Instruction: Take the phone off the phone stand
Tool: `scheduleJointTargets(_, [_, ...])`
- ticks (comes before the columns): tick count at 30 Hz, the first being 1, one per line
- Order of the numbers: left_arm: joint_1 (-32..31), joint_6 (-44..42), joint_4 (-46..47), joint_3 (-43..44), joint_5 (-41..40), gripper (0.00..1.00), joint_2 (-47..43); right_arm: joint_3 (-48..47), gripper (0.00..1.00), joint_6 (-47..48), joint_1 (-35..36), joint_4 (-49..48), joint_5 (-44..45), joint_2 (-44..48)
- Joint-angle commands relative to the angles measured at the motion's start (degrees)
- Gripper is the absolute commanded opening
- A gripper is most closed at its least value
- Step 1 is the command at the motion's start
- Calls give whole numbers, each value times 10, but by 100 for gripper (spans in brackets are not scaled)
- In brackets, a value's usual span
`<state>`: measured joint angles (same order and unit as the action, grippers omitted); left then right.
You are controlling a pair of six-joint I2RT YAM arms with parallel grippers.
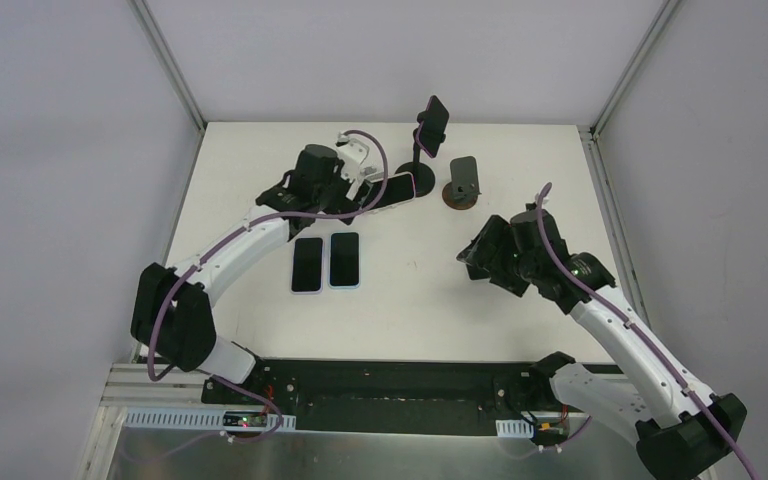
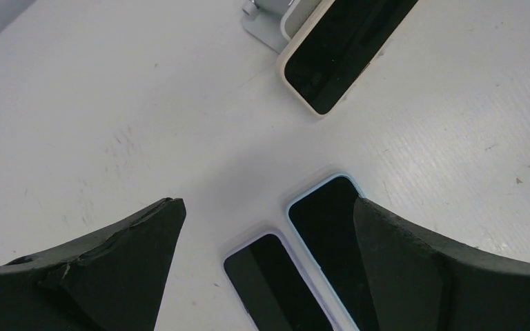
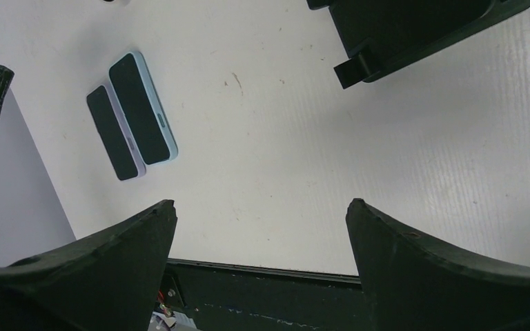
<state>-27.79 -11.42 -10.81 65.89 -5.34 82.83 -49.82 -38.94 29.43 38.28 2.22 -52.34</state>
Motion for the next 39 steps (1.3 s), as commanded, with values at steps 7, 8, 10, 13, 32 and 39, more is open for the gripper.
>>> scheduleJointTargets(7, [-25,-90,32,26,-3,100,33,-140,97,69,-4,63,53,-100])
scheduleJointTargets(8, [-26,-97,33,28,-1,100,37,-156,97,72,-4,67,60,-116])
scheduleJointTargets(10, [-29,-113,35,34,4,100,45,-187,97,78,-5,72,67,-143])
scheduleJointTargets(13, [-36,-140,41,46,2,100,66,-225,97,78,-7,79,65,-173])
scheduleJointTargets(32, [-95,-362,139,111,-153,100,266,-157,98,73,-23,139,83,-29])
scheduleJointTargets(39, [-109,-403,156,110,-171,100,290,-137,98,73,-30,151,89,-5])
